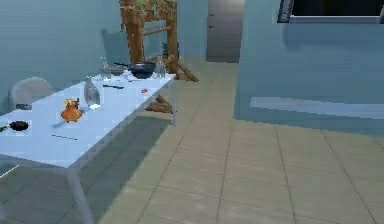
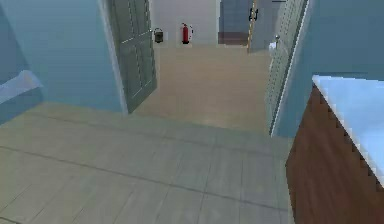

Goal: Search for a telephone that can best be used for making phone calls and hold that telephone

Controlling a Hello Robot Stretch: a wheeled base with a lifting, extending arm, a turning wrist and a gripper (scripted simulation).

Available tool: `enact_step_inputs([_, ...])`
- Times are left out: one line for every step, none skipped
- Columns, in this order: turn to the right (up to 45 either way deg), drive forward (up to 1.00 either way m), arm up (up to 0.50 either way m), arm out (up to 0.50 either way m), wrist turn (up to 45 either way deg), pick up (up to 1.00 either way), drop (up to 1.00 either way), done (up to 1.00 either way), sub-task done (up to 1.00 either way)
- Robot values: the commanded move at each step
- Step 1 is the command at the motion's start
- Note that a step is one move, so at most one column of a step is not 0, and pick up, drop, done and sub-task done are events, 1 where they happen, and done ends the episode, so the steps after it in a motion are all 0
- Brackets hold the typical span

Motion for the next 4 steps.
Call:
enact_step_inputs([18.0,0.0,0.0,0.0,0.0,0.0,0.0,0.0,0.0])
enact_step_inputs([0.0,0.2,0.0,0.0,0.0,0.0,0.0,0.0,0.0])
enact_step_inputs([45.0,0.0,0.0,0.0,0.0,0.0,0.0,0.0,0.0])
enact_step_inputs([36.0,0.0,0.0,0.0,0.0,0.0,0.0,0.0,0.0])
